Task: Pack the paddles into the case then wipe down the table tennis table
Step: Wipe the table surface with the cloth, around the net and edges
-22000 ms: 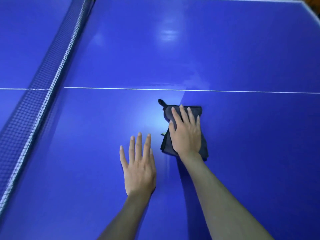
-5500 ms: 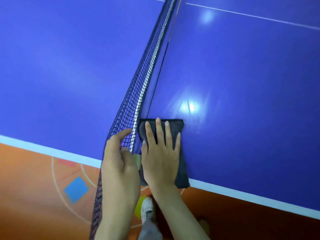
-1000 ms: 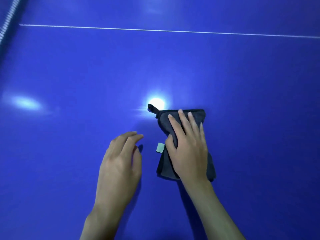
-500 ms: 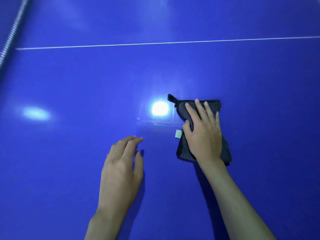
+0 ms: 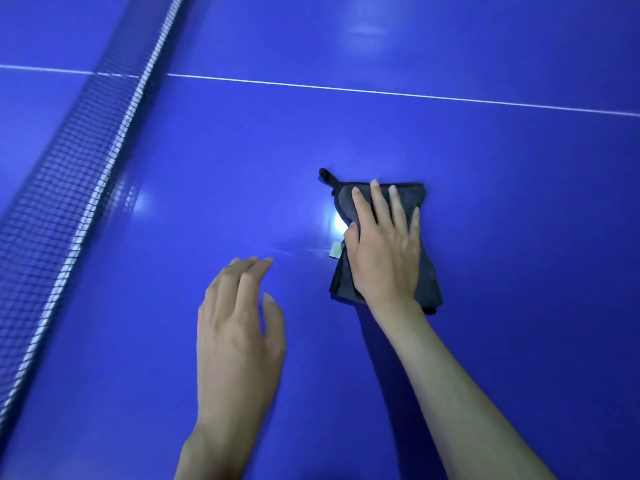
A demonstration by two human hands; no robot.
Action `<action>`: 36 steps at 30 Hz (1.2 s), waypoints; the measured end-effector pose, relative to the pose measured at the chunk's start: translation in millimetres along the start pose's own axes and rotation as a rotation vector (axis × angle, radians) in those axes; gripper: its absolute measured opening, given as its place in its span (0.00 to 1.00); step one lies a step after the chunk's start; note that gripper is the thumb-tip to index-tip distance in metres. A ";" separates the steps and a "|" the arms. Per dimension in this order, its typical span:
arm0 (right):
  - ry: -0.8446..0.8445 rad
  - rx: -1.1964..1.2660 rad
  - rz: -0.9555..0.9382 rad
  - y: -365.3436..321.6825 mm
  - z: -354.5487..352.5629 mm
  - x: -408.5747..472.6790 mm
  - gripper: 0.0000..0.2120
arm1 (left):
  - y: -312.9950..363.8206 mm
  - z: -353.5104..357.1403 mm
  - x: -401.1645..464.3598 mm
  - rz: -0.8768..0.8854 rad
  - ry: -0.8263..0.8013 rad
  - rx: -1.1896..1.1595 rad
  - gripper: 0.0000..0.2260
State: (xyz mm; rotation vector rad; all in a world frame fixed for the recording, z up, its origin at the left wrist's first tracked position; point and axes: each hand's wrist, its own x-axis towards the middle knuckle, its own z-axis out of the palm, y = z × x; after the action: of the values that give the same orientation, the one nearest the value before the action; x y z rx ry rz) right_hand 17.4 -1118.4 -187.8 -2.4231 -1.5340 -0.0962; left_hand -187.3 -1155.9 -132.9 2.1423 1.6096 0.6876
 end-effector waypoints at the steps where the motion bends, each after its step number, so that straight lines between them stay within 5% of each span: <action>1: -0.004 -0.003 -0.008 -18.8 4.6 0.7 0.25 | -13.1 -9.2 5.5 -0.004 0.012 0.004 0.18; 21: -0.118 0.065 -0.162 -372.1 76.7 6.8 0.27 | -206.5 -141.0 78.0 -0.262 0.254 -0.082 0.14; 28: -0.003 0.117 -0.176 -367.8 98.4 74.9 0.20 | -205.9 -137.0 86.9 -0.254 0.224 -0.138 0.15; 36: 0.066 0.063 -0.111 -264.4 81.8 95.5 0.21 | -165.2 -101.8 98.2 -0.191 0.098 -0.134 0.15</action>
State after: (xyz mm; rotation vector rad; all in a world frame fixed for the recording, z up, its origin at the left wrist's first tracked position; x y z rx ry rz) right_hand -184.8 -906.8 -196.6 -2.2632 -1.6162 -0.1458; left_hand -353.1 -1015.3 -127.7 1.8583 1.7386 0.8246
